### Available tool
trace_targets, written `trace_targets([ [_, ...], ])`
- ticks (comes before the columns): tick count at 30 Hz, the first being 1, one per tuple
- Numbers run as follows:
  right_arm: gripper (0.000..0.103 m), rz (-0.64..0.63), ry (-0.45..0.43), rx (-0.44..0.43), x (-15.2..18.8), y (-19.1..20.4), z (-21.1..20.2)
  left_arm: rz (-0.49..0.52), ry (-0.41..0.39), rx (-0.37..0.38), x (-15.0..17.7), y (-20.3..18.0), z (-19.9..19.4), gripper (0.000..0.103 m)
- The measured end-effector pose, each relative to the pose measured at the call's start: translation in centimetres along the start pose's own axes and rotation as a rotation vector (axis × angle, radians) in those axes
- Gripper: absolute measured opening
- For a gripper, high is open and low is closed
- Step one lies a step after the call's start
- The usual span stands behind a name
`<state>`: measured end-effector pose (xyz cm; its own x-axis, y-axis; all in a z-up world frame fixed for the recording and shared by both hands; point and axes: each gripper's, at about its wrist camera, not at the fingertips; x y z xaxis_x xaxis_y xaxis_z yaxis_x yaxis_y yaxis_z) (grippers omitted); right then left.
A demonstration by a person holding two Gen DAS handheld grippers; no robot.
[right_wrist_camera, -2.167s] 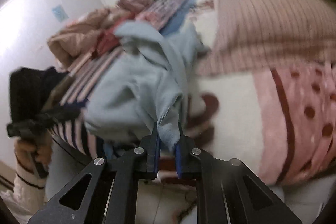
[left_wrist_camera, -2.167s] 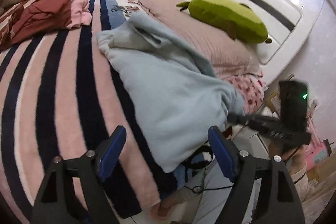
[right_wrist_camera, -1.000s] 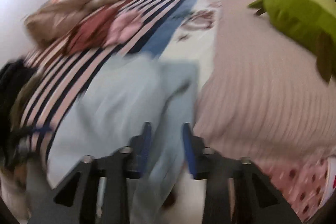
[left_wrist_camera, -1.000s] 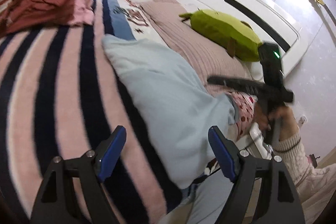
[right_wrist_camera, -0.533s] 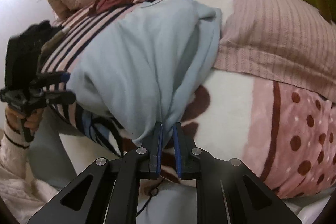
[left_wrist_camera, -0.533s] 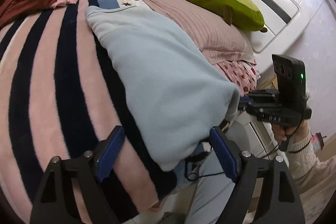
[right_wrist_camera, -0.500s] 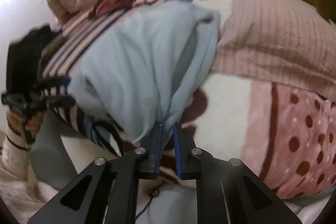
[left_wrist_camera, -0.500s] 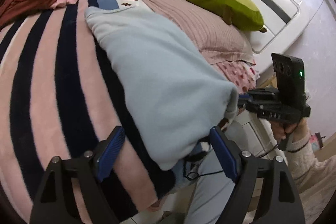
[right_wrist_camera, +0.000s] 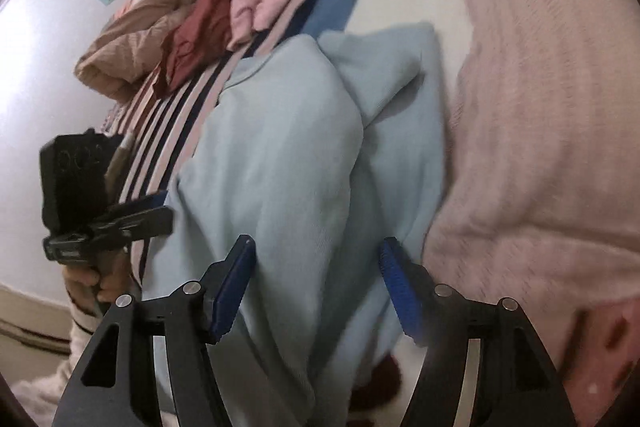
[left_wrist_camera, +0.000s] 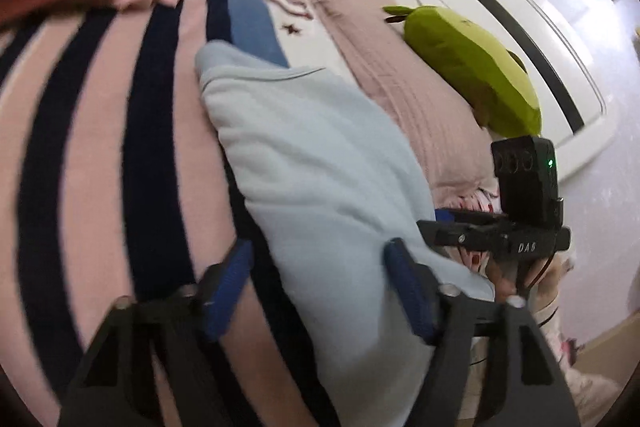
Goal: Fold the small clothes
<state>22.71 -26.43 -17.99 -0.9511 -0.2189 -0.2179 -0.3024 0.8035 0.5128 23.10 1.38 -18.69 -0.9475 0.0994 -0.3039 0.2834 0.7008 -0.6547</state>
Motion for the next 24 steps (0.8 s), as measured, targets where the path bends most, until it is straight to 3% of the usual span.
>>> trace_targets([
  [2,0.055,0.034,-0.008,-0.035,-0.5,-0.5,0.5,-0.018,0.006,0.038,-0.6,0.4,0.8,0.038],
  [4,0.036,0.055,-0.025,-0.059,-0.5,-0.8,0.6,-0.014,0.005,0.038,-1.0,0.1,1.2,0.021],
  [7,0.018,0.048,-0.053,-0.108,0.0,-0.8,0.4,0.032,-0.009,0.025,-1.0,-1.1,0.7,0.016],
  [10,0.016,-0.001,-0.117,-0.113,0.5,0.4,-1.2,0.083,-0.054,0.045,-0.9,-2.6,-1.6,0.016],
  [17,0.015,-0.112,-0.232,-0.184,0.7,6.3,-4.6,0.189,-0.168,-0.056,-0.9,-5.9,-9.4,0.016],
  [24,0.015,-0.299,-0.315,-0.234,-0.5,17.6,-5.6,0.237,-0.307,-0.203,1.0,-7.1,-20.4,0.016],
])
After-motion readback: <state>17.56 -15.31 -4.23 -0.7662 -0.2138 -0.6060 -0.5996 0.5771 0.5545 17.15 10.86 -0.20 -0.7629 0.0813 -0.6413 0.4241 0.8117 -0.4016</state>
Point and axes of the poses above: each gripper's, at about its wrist camera, not at the fingertips, and z roughly the way its jaws point, y to its left, x to its underside, and after that the axes turned 10 degrees about y, right-handed
